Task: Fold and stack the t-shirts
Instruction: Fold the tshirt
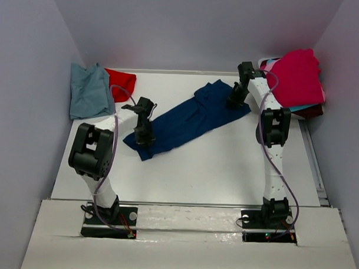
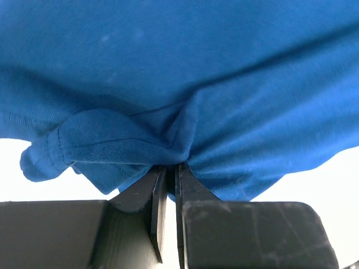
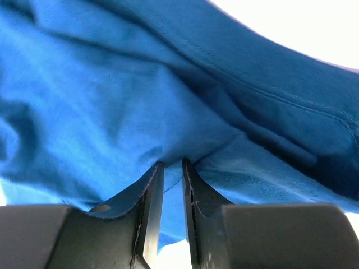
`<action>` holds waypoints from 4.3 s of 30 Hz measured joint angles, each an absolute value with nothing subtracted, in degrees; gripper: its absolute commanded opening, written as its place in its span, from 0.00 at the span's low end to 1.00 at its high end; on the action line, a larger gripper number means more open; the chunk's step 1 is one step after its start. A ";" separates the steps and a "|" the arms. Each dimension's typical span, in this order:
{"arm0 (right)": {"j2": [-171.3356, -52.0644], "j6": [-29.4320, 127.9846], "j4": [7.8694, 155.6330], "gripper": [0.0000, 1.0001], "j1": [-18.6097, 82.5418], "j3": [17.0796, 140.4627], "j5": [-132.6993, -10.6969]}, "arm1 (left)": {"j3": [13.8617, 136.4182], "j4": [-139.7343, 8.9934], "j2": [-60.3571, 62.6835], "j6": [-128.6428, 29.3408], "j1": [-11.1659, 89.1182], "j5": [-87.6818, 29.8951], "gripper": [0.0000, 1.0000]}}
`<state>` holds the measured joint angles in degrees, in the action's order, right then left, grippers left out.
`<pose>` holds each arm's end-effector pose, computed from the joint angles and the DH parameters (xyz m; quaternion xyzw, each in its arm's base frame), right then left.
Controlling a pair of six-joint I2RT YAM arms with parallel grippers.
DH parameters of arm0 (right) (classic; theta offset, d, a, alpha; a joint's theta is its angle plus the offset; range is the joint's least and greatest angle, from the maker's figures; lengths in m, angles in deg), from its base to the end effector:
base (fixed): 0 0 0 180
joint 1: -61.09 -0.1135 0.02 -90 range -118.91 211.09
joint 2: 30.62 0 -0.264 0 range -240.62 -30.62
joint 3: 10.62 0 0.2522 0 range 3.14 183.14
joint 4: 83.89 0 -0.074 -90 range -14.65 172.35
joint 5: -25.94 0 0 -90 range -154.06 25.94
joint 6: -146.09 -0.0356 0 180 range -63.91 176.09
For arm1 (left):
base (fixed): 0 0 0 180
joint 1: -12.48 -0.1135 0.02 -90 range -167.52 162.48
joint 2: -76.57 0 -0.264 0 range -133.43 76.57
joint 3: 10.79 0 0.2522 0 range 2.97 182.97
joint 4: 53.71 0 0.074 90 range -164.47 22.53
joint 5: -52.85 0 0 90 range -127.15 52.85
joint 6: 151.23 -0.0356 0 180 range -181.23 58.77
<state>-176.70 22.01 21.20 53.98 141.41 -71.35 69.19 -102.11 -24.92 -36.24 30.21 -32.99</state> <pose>0.5245 0.0700 0.1849 0.2175 0.9569 0.1226 0.1486 0.3277 -0.1075 0.1769 -0.0560 0.9824 -0.0968 0.1493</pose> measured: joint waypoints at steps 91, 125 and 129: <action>-159.52 20.65 24.76 0.30 50.50 114.16 -73.34 | 131.09 -109.10 -66.43 -52.13 43.63 -39.39 0.80; -183.45 28.28 18.16 0.53 50.48 149.55 -83.59 | 104.14 -105.12 -50.41 -46.62 41.10 -46.89 0.80; -184.46 28.52 20.07 0.60 50.44 150.68 -87.26 | 101.34 -104.23 -48.70 -46.29 41.05 -47.18 0.80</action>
<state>-184.46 28.52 20.07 50.44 150.68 -87.26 101.34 -104.23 -48.70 -46.29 41.05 -47.18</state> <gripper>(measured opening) 0.542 0.797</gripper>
